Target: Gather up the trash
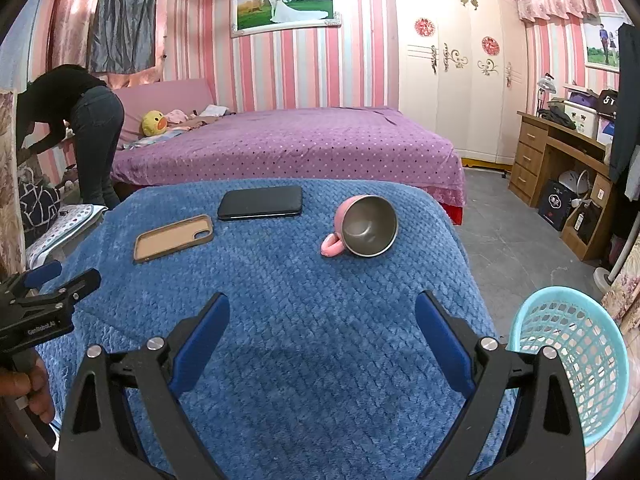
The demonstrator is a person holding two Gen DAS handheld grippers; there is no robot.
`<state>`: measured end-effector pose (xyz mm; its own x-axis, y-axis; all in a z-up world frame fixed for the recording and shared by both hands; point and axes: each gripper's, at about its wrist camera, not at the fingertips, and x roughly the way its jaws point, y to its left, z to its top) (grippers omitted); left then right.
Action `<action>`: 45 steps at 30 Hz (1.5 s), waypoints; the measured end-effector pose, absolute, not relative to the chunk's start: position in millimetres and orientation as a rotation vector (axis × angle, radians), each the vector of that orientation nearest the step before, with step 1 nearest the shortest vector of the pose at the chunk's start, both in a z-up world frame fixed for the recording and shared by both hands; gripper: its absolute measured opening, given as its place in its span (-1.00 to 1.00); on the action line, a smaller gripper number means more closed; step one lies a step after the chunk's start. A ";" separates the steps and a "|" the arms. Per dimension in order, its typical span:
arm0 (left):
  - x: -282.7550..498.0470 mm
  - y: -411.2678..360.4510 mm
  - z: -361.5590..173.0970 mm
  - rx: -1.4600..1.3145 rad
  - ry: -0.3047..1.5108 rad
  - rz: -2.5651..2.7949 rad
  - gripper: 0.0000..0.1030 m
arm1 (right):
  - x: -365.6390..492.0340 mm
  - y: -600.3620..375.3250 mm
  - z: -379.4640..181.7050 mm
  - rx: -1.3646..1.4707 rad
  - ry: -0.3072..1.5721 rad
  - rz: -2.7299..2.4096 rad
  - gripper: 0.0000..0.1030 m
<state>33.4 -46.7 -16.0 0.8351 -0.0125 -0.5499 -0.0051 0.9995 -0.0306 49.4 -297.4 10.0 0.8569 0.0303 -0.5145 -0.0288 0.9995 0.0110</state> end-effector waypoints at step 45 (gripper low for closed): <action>33.6 -47.4 -16.4 -0.034 0.577 -0.007 0.90 | 49.7 -299.9 11.4 0.006 0.543 0.028 0.79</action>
